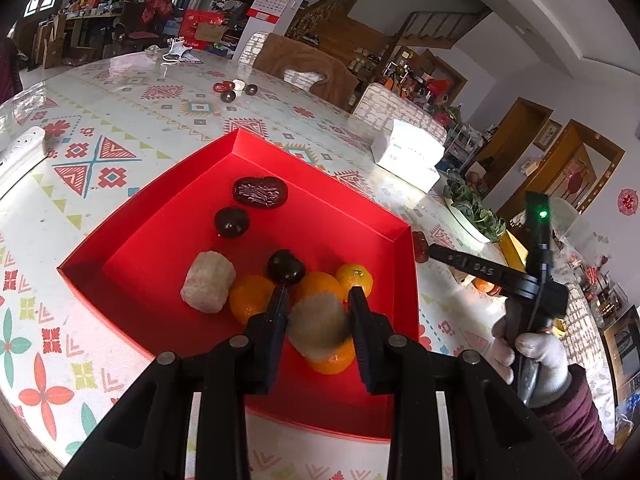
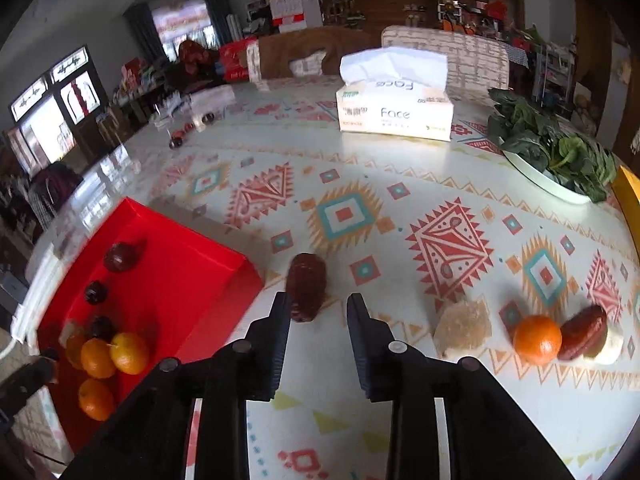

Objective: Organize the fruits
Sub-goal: 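Grasp the brown date with the right tool while the left tool drops the cube into the box, then carry the date over the red box and open the right tool, then reach both tools back to the pastries on the table, then grasp a round pastry with the left tool while the right grasps a square pastry, then carry both pastries over the red box and open both tools to release them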

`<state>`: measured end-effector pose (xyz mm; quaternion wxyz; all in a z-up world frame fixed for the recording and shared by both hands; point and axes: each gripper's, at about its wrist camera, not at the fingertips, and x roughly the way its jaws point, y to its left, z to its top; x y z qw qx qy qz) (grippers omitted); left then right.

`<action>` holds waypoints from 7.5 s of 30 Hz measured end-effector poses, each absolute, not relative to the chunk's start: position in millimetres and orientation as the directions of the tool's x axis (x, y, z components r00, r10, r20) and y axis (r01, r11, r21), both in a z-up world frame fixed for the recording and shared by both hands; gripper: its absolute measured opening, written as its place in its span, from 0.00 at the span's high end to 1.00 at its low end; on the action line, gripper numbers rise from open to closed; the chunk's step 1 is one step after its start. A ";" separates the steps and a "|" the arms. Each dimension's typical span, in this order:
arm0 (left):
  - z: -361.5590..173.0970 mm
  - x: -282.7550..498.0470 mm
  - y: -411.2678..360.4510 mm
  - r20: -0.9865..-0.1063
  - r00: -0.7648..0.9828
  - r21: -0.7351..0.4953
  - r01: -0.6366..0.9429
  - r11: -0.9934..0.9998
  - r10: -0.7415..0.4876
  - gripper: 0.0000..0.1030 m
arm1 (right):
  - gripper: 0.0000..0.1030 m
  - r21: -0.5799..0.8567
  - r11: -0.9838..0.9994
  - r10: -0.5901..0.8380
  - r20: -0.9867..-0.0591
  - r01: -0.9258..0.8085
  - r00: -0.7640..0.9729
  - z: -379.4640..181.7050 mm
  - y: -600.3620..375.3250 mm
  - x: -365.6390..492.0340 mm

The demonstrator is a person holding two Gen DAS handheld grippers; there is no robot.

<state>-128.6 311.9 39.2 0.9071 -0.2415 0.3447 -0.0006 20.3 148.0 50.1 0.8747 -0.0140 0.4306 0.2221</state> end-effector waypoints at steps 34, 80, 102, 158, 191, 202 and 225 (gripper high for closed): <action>45.0 -134.8 364.0 -0.583 0.802 -0.545 -0.266 0.795 -0.131 0.42 | 0.73 0.256 0.759 0.553 -0.739 -0.598 0.385 69.1 249.9 -12.2; 88.6 -122.4 190.9 -0.615 0.748 -0.381 -0.005 0.924 -0.249 0.25 | 0.66 0.364 0.915 0.386 -0.668 -0.174 0.636 81.7 -57.8 -36.1; 74.8 -102.5 159.1 -0.678 0.686 -0.340 0.025 0.940 -0.263 0.25 | 0.66 0.321 0.934 0.348 -0.702 -0.159 0.622 55.3 -57.6 28.2; 10.6 69.2 55.2 -0.773 0.594 -0.143 0.178 0.974 -0.222 0.62 | 0.55 0.389 0.897 0.431 -0.671 -0.208 0.604 44.2 -65.9 -6.2; 44.7 -26.8 115.7 -0.681 0.690 -0.293 0.048 0.955 -0.244 0.70 | 0.55 0.465 0.865 0.476 -0.644 -0.188 0.598 33.4 -74.3 -2.0; 79.4 -88.6 211.7 -0.601 0.787 -0.312 -0.075 0.947 -0.135 0.70 | 0.55 0.412 0.892 0.433 -0.666 -0.184 0.607 37.6 -65.6 -8.5; 74.9 -140.5 313.3 -0.558 0.829 -0.360 -0.200 0.911 -0.039 0.70 | 0.55 0.293 0.820 0.545 -0.665 -0.492 0.512 105.4 129.3 -62.8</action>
